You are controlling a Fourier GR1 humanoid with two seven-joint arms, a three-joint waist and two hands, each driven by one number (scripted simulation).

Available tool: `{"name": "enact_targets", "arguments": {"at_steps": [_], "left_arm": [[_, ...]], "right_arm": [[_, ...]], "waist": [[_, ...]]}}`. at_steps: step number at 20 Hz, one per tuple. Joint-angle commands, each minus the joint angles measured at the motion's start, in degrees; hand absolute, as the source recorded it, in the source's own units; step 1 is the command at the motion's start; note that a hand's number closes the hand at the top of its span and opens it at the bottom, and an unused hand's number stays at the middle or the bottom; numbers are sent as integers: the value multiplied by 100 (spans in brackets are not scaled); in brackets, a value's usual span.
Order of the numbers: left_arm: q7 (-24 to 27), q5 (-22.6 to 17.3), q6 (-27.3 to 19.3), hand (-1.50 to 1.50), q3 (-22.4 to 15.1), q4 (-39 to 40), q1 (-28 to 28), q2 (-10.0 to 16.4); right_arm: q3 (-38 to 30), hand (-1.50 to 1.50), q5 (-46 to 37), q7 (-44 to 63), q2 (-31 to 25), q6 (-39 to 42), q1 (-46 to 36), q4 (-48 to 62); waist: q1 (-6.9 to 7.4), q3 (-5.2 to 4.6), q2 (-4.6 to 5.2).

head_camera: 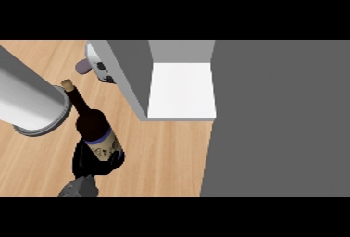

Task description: Pick up the wine, place it into the cabinet and close the cabinet

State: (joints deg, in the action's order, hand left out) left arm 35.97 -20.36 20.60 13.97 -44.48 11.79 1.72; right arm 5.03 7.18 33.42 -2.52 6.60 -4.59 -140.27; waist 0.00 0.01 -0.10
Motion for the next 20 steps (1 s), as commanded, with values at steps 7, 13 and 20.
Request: {"name": "enact_targets", "arguments": {"at_steps": [7, 13, 20], "left_arm": [[-629, -620, -1114, 150, -2058, -1939, -774, -170], [-1104, -1044, -2343, 150, -2984, -3006, -929, -171], [-722, -1587, -3271, 150, -3878, -2520, -581, -171]], "right_arm": [[-354, -150, 493, 160, -101, 43, -82, -218], [-82, -150, 397, 104, 17, 98, 204, -349], [50, -150, 264, 63, -22, 231, 537, -580]], "waist": [[4, 1, -6], [-7, 2, -7], [-49, -2, 6]]}}
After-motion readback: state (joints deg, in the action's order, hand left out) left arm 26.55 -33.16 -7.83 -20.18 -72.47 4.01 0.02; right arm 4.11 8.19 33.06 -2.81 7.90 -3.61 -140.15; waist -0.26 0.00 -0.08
